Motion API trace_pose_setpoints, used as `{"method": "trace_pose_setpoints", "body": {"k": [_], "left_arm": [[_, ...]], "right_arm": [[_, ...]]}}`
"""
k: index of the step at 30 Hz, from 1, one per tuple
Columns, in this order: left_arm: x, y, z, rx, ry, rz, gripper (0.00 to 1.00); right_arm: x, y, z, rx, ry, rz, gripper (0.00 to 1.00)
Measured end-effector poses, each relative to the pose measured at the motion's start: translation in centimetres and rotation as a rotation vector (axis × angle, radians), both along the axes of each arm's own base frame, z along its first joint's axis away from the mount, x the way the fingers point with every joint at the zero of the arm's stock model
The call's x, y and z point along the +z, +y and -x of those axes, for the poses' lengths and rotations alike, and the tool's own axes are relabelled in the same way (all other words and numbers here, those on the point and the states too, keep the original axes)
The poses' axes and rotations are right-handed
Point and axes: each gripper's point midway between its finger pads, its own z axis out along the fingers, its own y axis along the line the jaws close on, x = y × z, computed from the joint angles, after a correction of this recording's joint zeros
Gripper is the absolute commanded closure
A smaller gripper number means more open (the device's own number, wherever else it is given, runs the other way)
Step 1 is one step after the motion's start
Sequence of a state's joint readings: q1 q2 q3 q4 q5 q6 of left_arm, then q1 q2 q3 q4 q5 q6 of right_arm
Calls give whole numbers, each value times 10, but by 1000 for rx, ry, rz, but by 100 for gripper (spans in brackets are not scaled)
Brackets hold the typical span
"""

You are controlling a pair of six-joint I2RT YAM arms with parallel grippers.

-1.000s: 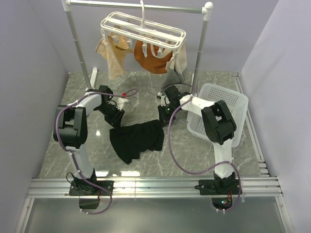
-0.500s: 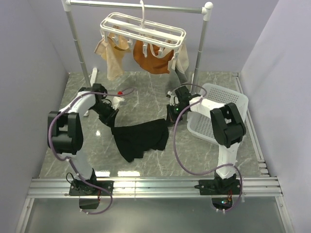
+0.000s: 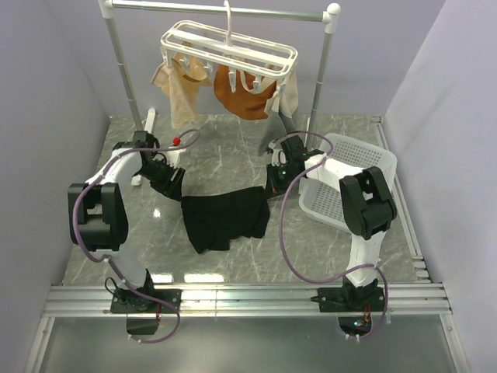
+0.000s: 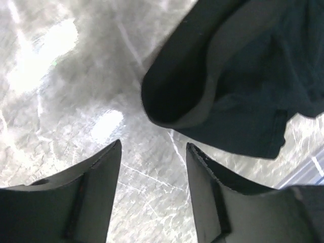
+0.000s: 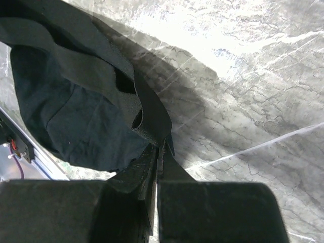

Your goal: Clip the underwear to the hanger

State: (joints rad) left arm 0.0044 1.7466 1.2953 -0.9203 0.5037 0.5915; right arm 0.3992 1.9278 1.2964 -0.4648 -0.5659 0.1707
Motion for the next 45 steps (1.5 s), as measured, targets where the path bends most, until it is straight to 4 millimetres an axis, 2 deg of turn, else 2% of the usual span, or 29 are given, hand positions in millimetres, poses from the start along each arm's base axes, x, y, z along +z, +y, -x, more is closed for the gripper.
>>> {"method": "trace_pose_setpoints", "body": {"k": [2, 7, 9, 12, 16, 19, 22, 23, 25, 26, 29, 32, 37, 42, 45], "left_arm": [[-4, 5, -1, 51, 2, 15, 34], [-19, 14, 7, 199, 60, 53, 31], [-27, 9, 13, 246, 95, 77, 30], [-36, -3, 24, 292, 129, 98, 28], [-37, -19, 32, 311, 122, 105, 29], [-37, -26, 23, 321, 98, 106, 35], [-42, -27, 16, 344, 99, 104, 46], [-44, -27, 12, 350, 100, 103, 56], [-48, -26, 6, 359, 103, 100, 67], [-48, -26, 4, 360, 104, 99, 76], [-47, -26, 0, 351, 96, 98, 90], [-44, -25, -6, 337, 80, 96, 96], [-50, -24, -13, 324, 82, 89, 99], [-57, -23, -9, 317, 110, 90, 99], [-57, -23, -10, 310, 114, 94, 100]], "right_arm": [[-2, 0, 0, -1, 4, 2, 100], [-9, 2, -4, -4, 29, 13, 100], [-15, 1, -4, -12, 46, 25, 100], [-17, -1, -1, -23, 61, 41, 93], [-17, 0, -2, -31, 63, 48, 82], [-18, -1, -2, -36, 61, 56, 74], [-19, -3, -2, -39, 60, 71, 67], [-19, -4, -2, -40, 58, 78, 64], [-20, -5, -3, -41, 54, 89, 62], [-19, -6, -4, -40, 50, 95, 62], [-15, -8, -9, -41, 35, 103, 62], [-5, -5, -20, -32, 0, 95, 62], [6, 5, -32, -14, -35, 56, 61], [-7, 9, -29, 2, 6, 39, 59], [-18, 9, -24, 7, 37, 41, 55]]}}
